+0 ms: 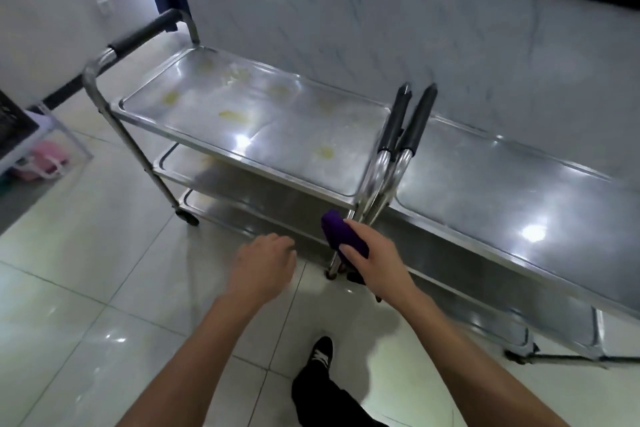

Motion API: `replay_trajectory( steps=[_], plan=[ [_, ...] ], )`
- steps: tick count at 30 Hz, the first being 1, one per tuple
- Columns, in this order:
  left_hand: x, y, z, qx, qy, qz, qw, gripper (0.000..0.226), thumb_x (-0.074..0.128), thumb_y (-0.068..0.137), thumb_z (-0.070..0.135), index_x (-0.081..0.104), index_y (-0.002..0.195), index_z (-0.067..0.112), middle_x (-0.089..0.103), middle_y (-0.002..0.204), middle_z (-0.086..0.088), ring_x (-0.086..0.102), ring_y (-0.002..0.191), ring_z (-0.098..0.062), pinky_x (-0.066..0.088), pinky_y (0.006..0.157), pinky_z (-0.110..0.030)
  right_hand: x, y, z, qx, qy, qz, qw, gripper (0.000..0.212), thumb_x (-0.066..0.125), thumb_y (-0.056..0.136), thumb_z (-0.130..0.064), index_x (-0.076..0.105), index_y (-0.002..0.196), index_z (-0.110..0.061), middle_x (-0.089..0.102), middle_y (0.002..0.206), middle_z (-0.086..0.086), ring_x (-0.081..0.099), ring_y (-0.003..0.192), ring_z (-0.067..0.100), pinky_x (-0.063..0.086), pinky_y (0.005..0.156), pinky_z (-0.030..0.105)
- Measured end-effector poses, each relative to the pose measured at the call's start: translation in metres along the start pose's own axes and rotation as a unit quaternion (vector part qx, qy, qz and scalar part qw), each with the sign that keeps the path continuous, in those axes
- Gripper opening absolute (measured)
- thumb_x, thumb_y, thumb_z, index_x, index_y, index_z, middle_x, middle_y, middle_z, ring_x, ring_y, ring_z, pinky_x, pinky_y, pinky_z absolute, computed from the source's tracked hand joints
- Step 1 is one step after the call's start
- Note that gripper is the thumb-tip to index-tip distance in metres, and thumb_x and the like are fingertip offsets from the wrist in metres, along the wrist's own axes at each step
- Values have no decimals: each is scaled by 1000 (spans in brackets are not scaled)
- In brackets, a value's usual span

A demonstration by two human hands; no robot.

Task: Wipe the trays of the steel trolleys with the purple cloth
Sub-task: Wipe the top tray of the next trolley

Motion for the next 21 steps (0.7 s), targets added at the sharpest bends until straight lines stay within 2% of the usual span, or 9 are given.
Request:
replay_trajectory(
  steps=[6,11,14,18,20,21],
  plan=[
    [-13,70,0,13,44,-22,999,38,44,101,39,57,135,29,61,133,5,54,122,-18,44,102,-40,-15,69,21,9,35,1,999,49,62,97,-30,47,144,-31,60,128,-11,57,110,7,49,98,35],
    [-21,102,-13,-4,47,-17,999,37,43,101,41,56,135,32,61,130,8,55,121,-16,45,98,-37,-10,112,25,11,51,4,999,47,58,98,-37,46,143,-33,59,129,-13,56,111,4,48,98,32],
    [-27,126,-39,-12,28,-20,999,38,43,102,40,57,136,31,61,132,8,55,122,-15,44,101,-37,7,143,18,10,49,-14,999,46,57,98,-38,47,142,-35,60,126,-16,57,108,1,50,95,31],
    [-39,161,-88,-28,3,-25,999,37,42,102,41,58,135,33,61,132,10,55,122,-13,45,101,-38,33,191,0,18,83,-21,996,38,57,98,-37,49,131,-53,62,114,-29,59,103,-5,50,85,16],
    [-47,183,-115,-27,9,-29,999,37,44,101,42,58,134,34,61,130,10,56,119,-14,47,98,-37,48,219,-11,29,99,-21,994,36,56,99,-35,49,123,-61,63,110,-32,61,100,-5,50,81,14],
    [-53,194,-129,-25,12,-30,999,36,45,100,42,59,133,34,62,129,10,57,118,-15,48,96,-37,56,233,-16,41,105,-22,993,34,56,99,-35,50,123,-60,64,108,-31,62,99,-4,52,81,15]
  ],
)
Point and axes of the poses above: each hand's wrist, its own y-axis towards the middle knuckle, its own x-axis out of the palm, z = x × y, the point moved 10 cm from there along y, towards the middle knuckle
